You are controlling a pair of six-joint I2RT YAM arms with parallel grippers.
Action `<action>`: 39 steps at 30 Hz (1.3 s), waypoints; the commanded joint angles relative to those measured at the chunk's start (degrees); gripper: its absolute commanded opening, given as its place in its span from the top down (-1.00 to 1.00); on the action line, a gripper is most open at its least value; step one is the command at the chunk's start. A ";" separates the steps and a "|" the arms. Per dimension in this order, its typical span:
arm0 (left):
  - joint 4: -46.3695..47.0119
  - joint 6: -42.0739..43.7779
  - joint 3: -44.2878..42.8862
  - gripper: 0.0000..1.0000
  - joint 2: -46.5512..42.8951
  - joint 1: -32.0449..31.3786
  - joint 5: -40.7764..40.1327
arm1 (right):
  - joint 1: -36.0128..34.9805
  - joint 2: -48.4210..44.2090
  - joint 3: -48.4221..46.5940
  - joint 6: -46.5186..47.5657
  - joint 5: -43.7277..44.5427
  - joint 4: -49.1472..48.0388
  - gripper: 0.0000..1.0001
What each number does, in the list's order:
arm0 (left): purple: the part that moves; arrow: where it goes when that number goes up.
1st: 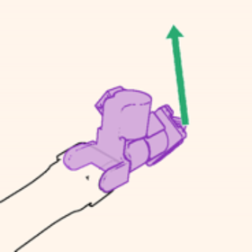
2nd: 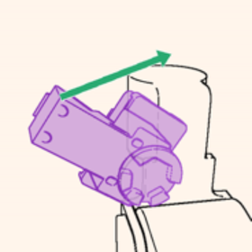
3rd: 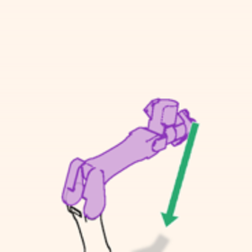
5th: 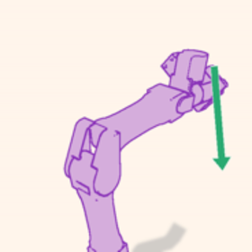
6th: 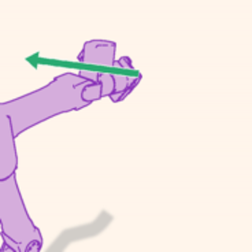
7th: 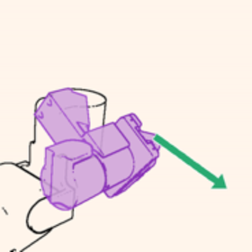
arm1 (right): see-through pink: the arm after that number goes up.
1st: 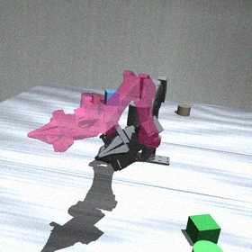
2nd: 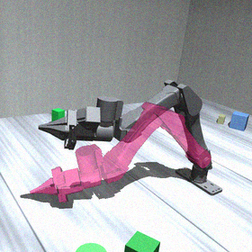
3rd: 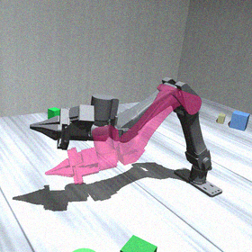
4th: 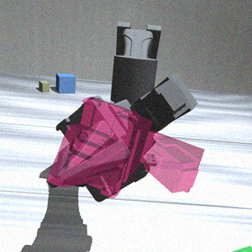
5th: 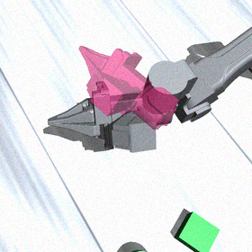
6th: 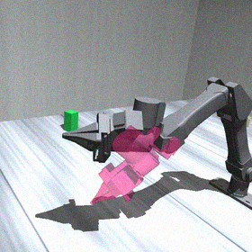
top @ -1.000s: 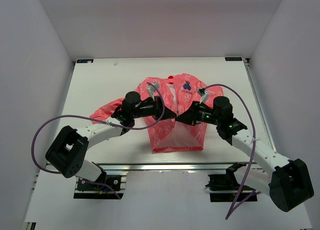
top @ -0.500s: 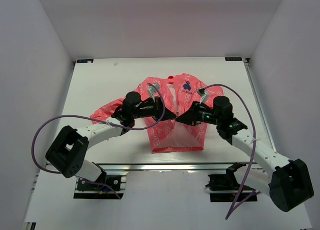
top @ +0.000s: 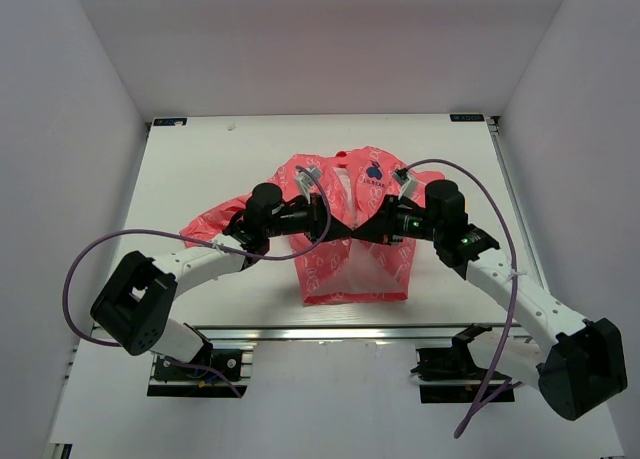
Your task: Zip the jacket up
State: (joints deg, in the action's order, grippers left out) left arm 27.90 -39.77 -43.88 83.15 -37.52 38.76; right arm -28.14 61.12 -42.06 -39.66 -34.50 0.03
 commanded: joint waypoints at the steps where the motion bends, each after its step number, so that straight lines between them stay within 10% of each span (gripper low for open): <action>1: -5.57 3.47 -0.68 1.00 -1.24 -0.63 -0.61 | 0.37 1.27 -6.09 -5.75 -1.53 -1.09 1.00; 22: -21.03 7.68 -3.05 1.00 -2.21 -1.86 0.96 | 0.37 11.03 -6.45 1.59 15.77 -20.84 1.00; 39: -35.99 3.30 6.78 1.00 -2.82 -1.86 13.00 | 3.79 43.45 -30.42 3.53 39.51 -31.32 1.00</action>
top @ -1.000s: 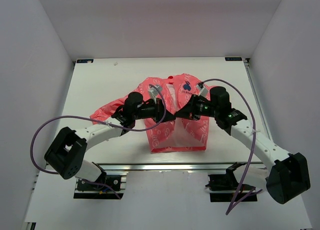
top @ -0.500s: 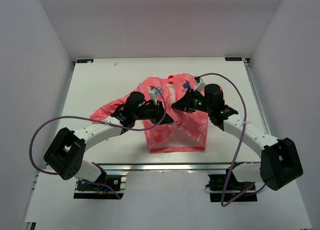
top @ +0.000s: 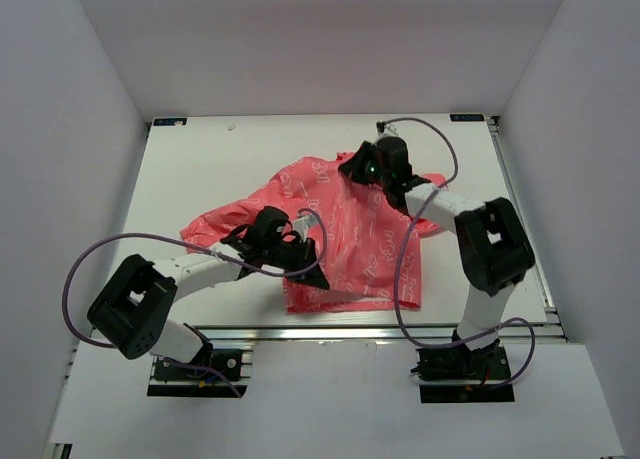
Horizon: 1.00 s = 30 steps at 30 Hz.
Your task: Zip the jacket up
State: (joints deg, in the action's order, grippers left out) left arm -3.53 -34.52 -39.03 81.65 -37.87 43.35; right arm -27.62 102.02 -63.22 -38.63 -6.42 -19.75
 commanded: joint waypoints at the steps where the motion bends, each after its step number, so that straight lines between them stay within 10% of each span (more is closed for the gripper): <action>1: -4.12 -2.65 2.37 1.00 -1.23 -1.51 8.68 | 3.62 6.92 -11.64 3.12 12.12 -11.72 1.00; 14: -7.34 -1.35 -0.85 1.00 2.90 -1.51 8.51 | 6.35 25.60 -38.72 9.19 -1.73 -4.17 1.00; 15: -9.11 -0.03 -2.62 0.82 4.21 -1.51 7.72 | 6.35 25.51 -38.91 9.45 -3.41 -3.64 1.00; 17: -14.89 4.01 -8.57 -0.69 5.36 -1.51 7.10 | 6.35 24.02 -38.03 9.63 -8.06 -2.76 0.45; 18: -17.28 5.85 -10.79 -0.96 5.54 -1.51 6.23 | 6.35 23.58 -38.03 9.28 -9.39 -1.45 0.16; 20: -24.29 9.82 -15.09 -0.96 4.67 -1.51 1.06 | 6.43 21.30 -38.38 9.36 -10.45 4.24 -0.77; 30: -39.19 10.36 -36.11 -0.96 -1.06 6.81 -32.37 | 11.70 3.20 -28.90 11.92 -6.33 24.20 -0.79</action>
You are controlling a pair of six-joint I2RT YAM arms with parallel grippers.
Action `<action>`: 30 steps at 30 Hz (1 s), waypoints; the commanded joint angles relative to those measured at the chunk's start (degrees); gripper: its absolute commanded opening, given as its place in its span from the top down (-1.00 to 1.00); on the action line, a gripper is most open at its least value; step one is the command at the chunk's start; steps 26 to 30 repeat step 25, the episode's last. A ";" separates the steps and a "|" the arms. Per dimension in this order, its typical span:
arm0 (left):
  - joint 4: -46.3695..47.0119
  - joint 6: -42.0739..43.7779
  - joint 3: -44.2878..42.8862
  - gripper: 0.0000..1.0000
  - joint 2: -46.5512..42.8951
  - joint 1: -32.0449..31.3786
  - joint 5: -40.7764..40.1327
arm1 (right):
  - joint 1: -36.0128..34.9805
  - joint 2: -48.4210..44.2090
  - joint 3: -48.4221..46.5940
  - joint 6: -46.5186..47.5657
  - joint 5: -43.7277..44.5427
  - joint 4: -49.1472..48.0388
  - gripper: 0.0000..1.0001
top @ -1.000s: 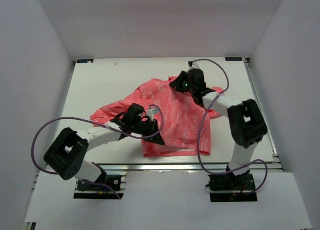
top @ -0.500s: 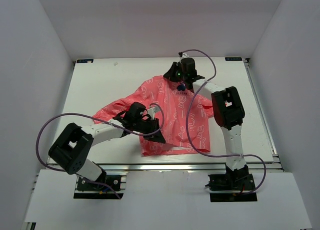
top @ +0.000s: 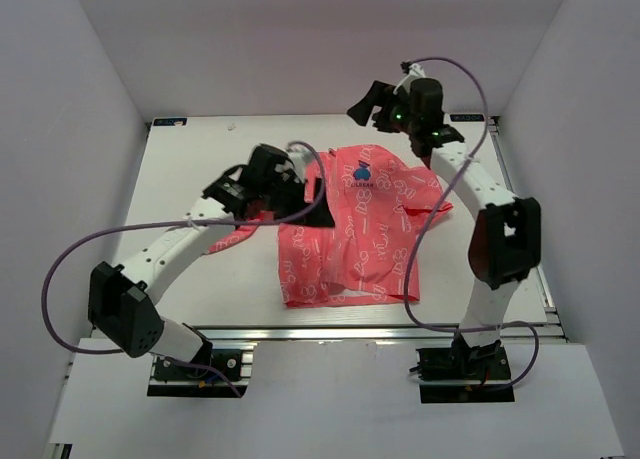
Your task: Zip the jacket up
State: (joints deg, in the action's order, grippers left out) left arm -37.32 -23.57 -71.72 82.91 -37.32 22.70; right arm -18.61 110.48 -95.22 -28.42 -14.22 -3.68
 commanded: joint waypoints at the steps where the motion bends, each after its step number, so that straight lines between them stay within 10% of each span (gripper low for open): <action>1: -4.79 -1.12 -4.12 -0.96 -1.71 8.82 -10.06 | 3.75 -7.88 4.85 1.45 1.91 9.04 -0.79; 6: 1.70 -2.17 -2.91 -0.96 -1.69 22.80 -15.49 | 12.27 -19.73 18.98 1.88 2.17 11.94 -0.79; 11: 19.64 -7.54 8.94 -0.96 -8.90 42.19 -3.35 | 15.09 -30.21 27.44 6.36 14.44 20.54 -0.79; 19: 23.58 3.00 17.21 -0.96 -20.83 43.56 -21.53 | 15.18 -46.31 41.16 7.42 23.97 22.58 -0.79; 30: 40.26 3.78 32.05 -0.96 -33.51 43.56 -22.36 | 15.18 -51.76 46.79 6.36 24.32 20.03 -0.79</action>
